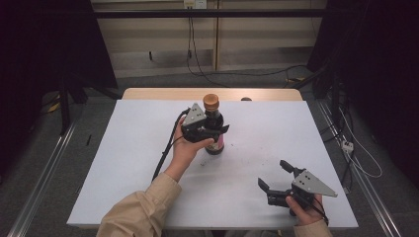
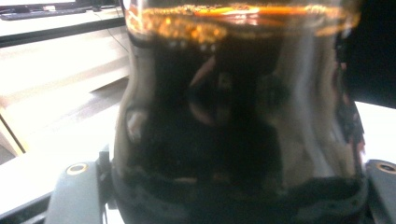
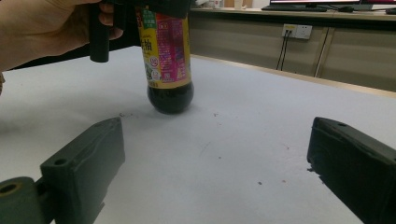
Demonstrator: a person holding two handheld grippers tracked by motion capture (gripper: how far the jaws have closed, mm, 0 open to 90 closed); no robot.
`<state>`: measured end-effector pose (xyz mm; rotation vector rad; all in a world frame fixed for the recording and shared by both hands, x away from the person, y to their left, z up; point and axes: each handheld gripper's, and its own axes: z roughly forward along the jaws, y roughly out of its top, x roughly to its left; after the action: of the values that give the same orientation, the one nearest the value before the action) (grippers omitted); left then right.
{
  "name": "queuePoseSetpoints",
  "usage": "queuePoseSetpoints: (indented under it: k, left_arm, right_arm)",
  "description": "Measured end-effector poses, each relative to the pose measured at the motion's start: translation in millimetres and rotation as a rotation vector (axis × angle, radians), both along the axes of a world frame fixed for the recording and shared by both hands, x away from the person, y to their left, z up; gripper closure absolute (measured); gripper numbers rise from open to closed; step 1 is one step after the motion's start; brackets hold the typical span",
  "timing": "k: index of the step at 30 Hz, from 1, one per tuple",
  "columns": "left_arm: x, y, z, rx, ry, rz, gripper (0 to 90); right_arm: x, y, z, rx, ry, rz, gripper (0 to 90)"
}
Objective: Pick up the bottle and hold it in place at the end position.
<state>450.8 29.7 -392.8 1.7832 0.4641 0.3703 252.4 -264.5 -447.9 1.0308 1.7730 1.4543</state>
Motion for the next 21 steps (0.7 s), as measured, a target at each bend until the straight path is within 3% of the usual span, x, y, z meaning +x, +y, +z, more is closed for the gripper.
queuePoseSetpoints:
  k: [21]
  left_arm:
    - [6.5,-1.9,-3.0,0.032,0.004,-0.031,26.8]
  right_arm:
    - [-1.1,-0.4,-0.9,0.003,0.006,-0.004,3.7]
